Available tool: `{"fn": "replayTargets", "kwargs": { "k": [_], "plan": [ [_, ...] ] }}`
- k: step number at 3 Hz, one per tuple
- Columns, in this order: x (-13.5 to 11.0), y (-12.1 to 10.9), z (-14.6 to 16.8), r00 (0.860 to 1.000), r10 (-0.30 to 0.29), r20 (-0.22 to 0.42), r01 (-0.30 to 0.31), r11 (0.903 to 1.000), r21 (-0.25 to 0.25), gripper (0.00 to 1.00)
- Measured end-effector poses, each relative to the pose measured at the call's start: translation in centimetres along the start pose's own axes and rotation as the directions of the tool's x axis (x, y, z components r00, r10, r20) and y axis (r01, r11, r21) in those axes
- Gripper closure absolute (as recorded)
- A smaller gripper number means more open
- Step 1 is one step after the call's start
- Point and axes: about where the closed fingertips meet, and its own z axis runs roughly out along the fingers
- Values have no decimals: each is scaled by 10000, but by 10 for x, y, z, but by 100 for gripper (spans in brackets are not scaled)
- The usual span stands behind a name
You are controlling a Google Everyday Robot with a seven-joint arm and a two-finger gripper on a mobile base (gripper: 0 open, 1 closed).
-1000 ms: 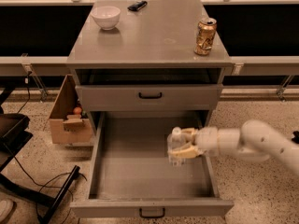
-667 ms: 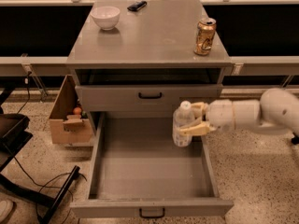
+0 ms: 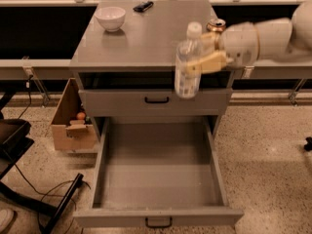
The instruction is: Pick blue plastic bottle from middle drawer and place on counter
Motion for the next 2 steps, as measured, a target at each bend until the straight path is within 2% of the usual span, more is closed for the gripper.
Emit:
{"fn": "replayTargets", "kwargs": {
  "k": [1,2],
  "plan": [
    [-60,-50,11,9989,283,-364,-254,9966,789,100],
    [-76,-126,27,9849,1614,-620,-1415,9584,2478,100]
  ]
}}
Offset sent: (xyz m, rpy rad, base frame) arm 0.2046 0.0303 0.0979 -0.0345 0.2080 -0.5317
